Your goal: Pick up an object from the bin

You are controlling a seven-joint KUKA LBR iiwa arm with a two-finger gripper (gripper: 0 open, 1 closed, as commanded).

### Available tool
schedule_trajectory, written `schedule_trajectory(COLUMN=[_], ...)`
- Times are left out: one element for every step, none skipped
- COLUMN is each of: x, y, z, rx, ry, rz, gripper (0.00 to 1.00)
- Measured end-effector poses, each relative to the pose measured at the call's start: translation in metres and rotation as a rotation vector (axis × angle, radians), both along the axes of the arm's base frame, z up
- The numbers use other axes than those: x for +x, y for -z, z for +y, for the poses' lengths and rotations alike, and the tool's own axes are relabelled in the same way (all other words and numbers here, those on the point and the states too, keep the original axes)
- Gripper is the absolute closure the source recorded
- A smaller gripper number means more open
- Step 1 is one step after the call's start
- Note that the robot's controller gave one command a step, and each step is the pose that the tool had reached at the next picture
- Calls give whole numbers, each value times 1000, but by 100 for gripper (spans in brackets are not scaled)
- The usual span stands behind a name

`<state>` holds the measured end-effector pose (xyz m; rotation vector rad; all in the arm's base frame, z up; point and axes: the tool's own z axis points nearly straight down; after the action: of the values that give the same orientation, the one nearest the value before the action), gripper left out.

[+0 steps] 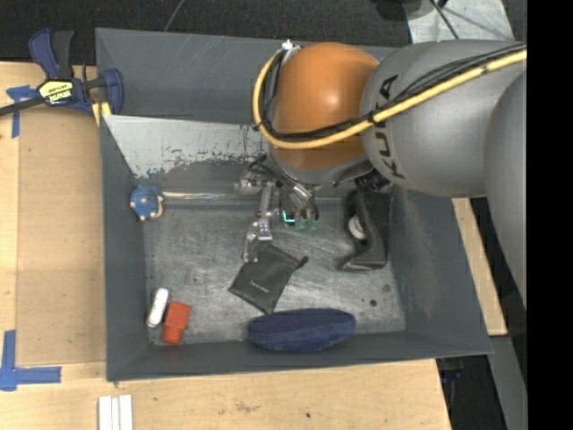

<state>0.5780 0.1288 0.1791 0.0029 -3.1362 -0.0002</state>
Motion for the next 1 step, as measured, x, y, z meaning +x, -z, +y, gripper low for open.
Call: schedule_trajectory(x=[-60], y=[104], z=[-85], rx=[6], ry=[-202], rz=[-23], gripper=[0])
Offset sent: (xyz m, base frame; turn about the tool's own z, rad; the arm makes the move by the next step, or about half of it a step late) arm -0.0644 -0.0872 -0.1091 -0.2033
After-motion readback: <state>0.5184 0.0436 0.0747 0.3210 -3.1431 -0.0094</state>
